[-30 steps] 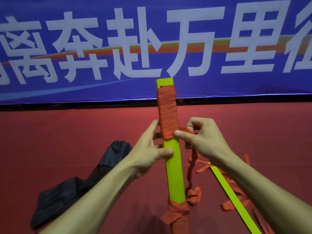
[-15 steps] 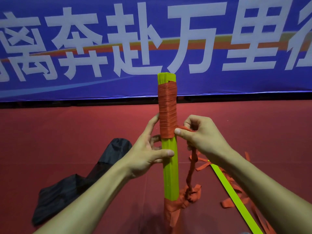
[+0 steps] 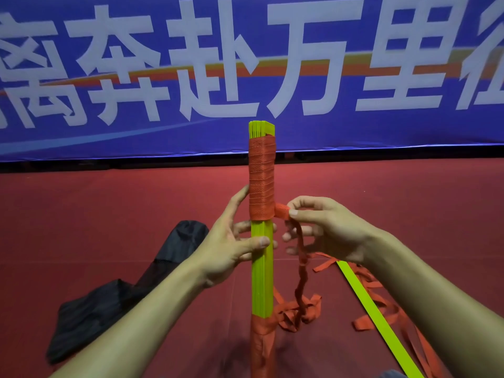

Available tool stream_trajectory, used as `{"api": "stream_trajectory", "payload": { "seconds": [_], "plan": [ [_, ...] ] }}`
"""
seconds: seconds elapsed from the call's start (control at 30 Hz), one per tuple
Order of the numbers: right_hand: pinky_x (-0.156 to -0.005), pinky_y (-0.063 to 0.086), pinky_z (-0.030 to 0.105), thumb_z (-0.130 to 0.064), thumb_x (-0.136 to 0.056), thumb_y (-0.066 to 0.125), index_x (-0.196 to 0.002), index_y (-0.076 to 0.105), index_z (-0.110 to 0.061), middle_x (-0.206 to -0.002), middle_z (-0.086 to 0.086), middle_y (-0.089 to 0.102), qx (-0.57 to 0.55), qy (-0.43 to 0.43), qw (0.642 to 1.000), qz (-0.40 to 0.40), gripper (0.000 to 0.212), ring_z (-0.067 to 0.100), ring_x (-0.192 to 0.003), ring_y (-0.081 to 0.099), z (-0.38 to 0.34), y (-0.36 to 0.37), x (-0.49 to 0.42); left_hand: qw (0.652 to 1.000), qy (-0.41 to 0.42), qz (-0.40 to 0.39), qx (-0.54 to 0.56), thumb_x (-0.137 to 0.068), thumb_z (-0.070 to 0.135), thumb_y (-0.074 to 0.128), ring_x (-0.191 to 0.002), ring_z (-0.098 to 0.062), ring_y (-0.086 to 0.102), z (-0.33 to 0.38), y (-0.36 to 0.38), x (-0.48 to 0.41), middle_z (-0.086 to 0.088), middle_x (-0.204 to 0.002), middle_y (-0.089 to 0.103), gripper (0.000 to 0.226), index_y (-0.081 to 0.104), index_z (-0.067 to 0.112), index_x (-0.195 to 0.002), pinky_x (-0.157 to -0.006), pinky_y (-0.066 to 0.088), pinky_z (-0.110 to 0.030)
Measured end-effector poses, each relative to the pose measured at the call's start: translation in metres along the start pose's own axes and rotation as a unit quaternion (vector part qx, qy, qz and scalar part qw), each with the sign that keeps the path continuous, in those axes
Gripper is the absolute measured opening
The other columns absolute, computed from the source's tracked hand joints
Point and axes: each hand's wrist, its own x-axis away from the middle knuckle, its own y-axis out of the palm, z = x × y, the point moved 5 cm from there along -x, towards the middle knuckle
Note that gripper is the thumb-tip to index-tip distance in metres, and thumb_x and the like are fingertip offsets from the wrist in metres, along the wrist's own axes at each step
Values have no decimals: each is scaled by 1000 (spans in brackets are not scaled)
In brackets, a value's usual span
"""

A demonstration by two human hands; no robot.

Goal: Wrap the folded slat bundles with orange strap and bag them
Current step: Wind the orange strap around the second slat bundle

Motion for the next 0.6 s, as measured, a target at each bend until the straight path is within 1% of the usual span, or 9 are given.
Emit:
{"api": "stream_trajectory", "payload": {
  "seconds": [0.07, 0.1, 0.13, 0.2, 0.27, 0.33, 0.43, 0.53, 0.6],
  "plan": [
    [-78, 57, 49, -8, -86, 54, -87, 55, -12, -81, 8, 65, -55, 22, 997, -42, 5, 24, -78, 67, 1, 1, 2, 1000, 3, -2, -6, -74, -1, 72, -79, -18, 72, -1, -1, 0, -5, -94, 75, 91, 36, 56, -135, -58, 48, -24],
    [-78, 57, 49, -6, -82, 54, -88, 55, -11, -83, 10, 66, -72, 28, 996, -51, 9, 24, -78, 67, 2, 1, 3, 1000, 3, -4, -8, -77, -4, 71, -76, -16, 71, -1, -1, 0, -4, -92, 75, 91, 36, 55, -135, -56, 48, -23],
    [-77, 58, 50, -4, -78, 54, -88, 56, -10, -83, 11, 66, -82, 32, 995, -54, 12, 24, -78, 68, 2, 1, 3, 1000, 2, -5, -7, -78, -6, 70, -74, -15, 71, -1, -2, 0, -3, -91, 75, 90, 36, 54, -135, -56, 48, -22],
    [-74, 58, 50, 0, -76, 57, -87, 57, -10, -79, 11, 65, -88, 34, 994, -57, 15, 22, -74, 68, 3, 1, 2, 1000, 2, -8, -4, -74, -4, 72, -77, -16, 72, -1, -1, 0, -4, -92, 75, 90, 38, 54, -134, -58, 51, -23],
    [-69, 59, 46, 0, -76, 59, -84, 56, -11, -77, 11, 64, -83, 32, 994, -58, 14, 20, -70, 67, 4, 1, 1, 1000, 0, -10, -1, -69, 0, 74, -83, -18, 73, -1, -1, 1, -6, -95, 75, 90, 40, 54, -133, -61, 54, -25],
    [-62, 59, 38, -3, -72, 63, -81, 55, -12, -75, 10, 61, -68, 25, 996, -48, 15, 19, -65, 65, 5, -1, 0, 1000, -2, -9, 2, -68, 0, 75, -87, -24, 74, -1, 0, 1, -9, -99, 75, 90, 41, 53, -132, -63, 55, -26],
    [-48, 52, 26, -4, -70, 65, -79, 53, -10, -73, 11, 63, -46, 9, 998, -32, 16, 16, -59, 61, 4, -3, -1, 1000, -2, -4, 0, -68, 0, 75, -93, -32, 74, 0, 0, 1, -14, -106, 74, 89, 41, 52, -133, -68, 57, -29],
    [-42, 45, 23, 3, -79, 64, -76, 52, -11, -63, 9, 57, -25, 5, 1000, -8, 19, 15, -50, 54, 5, -8, -3, 1000, -5, 1, -4, -68, 0, 75, -93, -33, 74, 2, -1, 2, -14, -106, 74, 89, 41, 51, -133, -70, 57, -31],
    [-43, 43, 24, 2, -85, 64, -70, 50, -12, -58, 7, 49, 20, -8, 999, 30, 25, 16, -46, 50, 6, -13, -6, 1000, -4, 9, -10, -68, 2, 76, -94, -35, 74, 2, -2, 1, -12, -105, 75, 88, 41, 52, -132, -72, 58, -34]
  ]
}}
